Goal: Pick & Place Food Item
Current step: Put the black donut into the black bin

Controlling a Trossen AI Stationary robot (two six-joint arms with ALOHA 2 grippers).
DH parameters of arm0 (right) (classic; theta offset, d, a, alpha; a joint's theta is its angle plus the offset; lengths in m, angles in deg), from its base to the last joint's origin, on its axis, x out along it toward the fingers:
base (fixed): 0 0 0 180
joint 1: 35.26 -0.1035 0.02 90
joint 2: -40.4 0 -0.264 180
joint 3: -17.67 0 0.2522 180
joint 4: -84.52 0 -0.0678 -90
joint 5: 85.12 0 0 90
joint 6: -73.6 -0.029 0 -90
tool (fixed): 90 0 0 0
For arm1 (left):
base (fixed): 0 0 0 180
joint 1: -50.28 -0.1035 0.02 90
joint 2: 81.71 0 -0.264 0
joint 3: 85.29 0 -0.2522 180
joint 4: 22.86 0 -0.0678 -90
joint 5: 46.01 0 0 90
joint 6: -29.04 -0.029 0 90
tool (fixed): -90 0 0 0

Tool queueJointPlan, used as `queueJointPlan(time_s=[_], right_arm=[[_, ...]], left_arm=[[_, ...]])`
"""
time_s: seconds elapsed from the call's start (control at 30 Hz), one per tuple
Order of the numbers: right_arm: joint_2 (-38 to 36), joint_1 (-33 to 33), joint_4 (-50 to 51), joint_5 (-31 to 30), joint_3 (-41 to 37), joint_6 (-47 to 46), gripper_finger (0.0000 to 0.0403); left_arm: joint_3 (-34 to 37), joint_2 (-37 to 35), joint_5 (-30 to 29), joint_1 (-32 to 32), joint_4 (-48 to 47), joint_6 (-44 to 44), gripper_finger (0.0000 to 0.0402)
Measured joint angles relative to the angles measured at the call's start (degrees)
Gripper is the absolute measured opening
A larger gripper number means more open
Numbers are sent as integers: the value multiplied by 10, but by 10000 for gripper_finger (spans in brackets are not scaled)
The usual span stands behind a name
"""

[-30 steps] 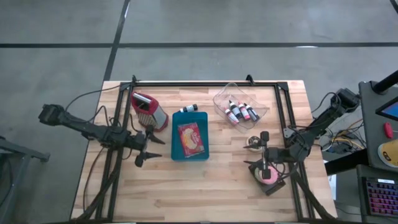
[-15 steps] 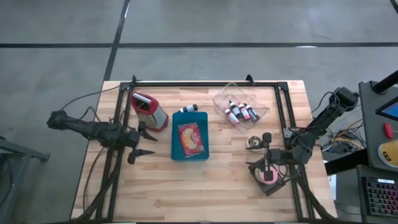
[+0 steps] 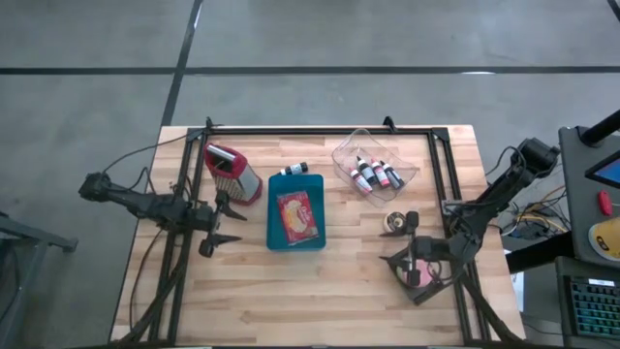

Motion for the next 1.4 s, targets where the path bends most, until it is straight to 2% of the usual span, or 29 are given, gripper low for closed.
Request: queueJointPlan(time_s=[0.17,0.23,0.33,0.47,0.77,0.9,1.03,1.23,1.4], right_arm=[[17,-5,0,-21,20,0,260],[21,-8,1,-42,30,1,260],[20,-9,42,-64,46,-21,260],[15,-9,185,-89,84,-109,260],[34,-7,609,-90,199,-424,260],[56,-4,735,-52,237,-524,260],[76,12,816,13,266,-583,260],[88,54,851,138,276,-588,260],[81,97,862,216,276,-561,260]], left_arm=[[0,19,-52,0,24,-23,275],[0,29,-90,0,23,-29,275],[0,41,-117,0,32,-36,275],[0,51,-123,0,36,-44,275],[0,52,-136,0,36,-48,275],[0,52,-136,0,33,-47,275],[0,52,-137,0,30,-45,275],[0,52,-137,0,30,-43,275],[0,52,-137,0,30,-43,275]])
